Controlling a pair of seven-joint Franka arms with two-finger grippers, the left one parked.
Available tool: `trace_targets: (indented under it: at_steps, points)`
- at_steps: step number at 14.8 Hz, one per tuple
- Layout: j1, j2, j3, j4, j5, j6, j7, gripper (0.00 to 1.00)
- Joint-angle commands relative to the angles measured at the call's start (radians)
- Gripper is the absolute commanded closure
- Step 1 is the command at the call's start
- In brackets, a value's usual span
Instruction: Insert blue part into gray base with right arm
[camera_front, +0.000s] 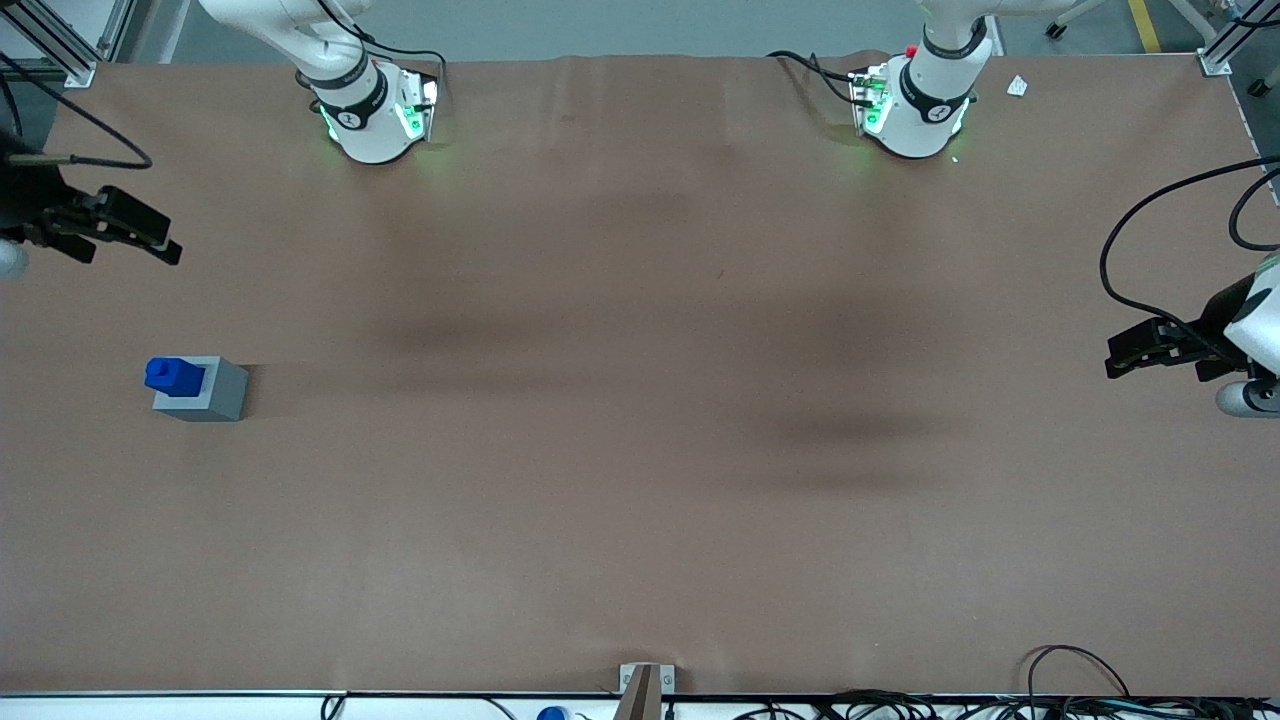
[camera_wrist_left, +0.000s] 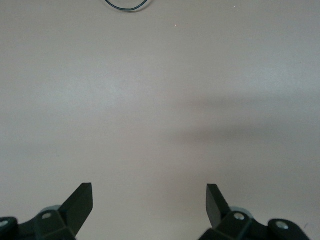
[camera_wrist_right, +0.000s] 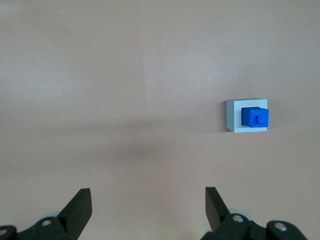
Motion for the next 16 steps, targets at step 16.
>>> trace_targets:
  at_steps: [16]
  points:
    - [0.019,-0.079,-0.004,-0.082,-0.017,0.020,-0.142,0.00]
